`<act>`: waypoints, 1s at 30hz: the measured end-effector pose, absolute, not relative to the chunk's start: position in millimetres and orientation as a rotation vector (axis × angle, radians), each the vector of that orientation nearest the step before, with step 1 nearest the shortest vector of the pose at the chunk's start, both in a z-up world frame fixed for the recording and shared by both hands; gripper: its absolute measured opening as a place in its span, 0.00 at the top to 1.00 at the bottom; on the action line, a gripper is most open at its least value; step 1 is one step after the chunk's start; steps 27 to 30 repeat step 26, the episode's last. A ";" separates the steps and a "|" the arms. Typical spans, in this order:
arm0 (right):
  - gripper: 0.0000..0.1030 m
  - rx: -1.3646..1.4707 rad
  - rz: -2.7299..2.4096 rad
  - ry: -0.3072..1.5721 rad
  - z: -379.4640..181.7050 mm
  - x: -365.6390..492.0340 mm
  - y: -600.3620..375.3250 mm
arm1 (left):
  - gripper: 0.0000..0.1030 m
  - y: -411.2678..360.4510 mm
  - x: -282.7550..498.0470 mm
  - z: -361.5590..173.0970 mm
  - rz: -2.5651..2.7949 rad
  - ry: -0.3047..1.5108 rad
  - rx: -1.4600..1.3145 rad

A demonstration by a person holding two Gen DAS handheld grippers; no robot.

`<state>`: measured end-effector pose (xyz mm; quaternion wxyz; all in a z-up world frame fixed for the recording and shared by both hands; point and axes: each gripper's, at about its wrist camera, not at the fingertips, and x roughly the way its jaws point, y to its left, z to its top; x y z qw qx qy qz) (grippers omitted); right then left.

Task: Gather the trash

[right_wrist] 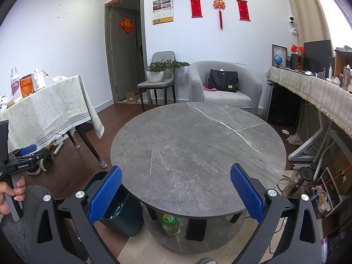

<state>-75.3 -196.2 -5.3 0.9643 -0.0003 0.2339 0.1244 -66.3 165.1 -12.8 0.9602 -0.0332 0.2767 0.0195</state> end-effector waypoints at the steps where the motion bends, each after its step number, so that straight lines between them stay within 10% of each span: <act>1: 0.03 -0.002 0.252 0.475 -5.4 -75.3 -196.4 | 0.03 165.3 -66.3 -12.8 0.039 0.561 -0.067; 30: 0.03 -0.006 0.252 0.478 -5.2 -74.9 -196.7 | 0.03 164.6 -65.7 -16.0 0.030 0.571 -0.076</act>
